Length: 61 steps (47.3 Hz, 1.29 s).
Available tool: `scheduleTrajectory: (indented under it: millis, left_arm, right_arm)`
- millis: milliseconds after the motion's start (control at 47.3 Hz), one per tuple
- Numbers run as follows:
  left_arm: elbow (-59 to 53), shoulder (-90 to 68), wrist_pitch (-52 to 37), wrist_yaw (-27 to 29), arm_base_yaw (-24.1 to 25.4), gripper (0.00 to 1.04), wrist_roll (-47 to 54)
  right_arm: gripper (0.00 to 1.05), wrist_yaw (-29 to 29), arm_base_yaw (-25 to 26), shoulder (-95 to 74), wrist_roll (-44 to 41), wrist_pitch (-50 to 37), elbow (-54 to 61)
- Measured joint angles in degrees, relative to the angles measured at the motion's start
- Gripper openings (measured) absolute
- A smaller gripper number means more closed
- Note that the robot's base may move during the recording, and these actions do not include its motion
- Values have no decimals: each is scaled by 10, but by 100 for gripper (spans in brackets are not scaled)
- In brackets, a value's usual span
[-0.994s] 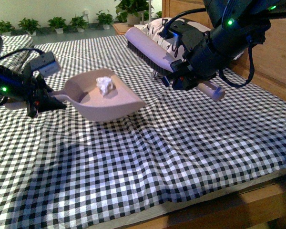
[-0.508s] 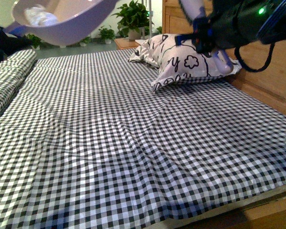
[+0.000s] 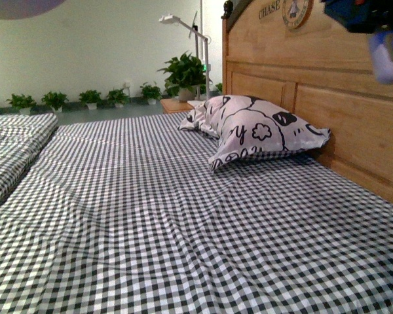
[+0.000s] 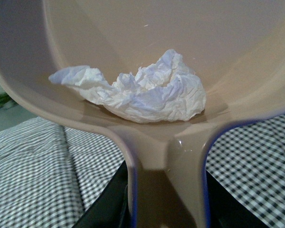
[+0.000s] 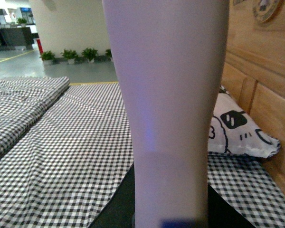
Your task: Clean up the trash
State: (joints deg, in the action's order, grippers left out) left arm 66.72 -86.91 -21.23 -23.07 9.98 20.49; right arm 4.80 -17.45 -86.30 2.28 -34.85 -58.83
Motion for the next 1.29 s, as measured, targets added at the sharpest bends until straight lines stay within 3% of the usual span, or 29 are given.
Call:
scheduleTrajectory:
  millis: [148, 338, 635, 761, 1079, 1290]
  left_arm:
    - [-57, 113, 40, 96, 5, 25, -27]
    - [-103, 226, 108, 140, -2, 25, -82]
    - [-189, 398, 190, 230, -90, 25, -163]
    - [-216, 434, 207, 240, -99, 25, -146]
    - [-238, 511, 257, 229, -55, 25, -147]
    - [-255, 544, 275, 250, -93, 25, -158]
  right_arm:
    - [17, 13, 31, 129, 12, 8, 93]
    - [17, 40, 41, 256, 14, 47, 184]
    - [17, 77, 89, 486, 29, 123, 334]
    - [17, 69, 90, 550, 40, 164, 368]
    - [17, -3, 32, 671, 41, 238, 391]
    - [17, -52, -8, 698, 32, 229, 407]
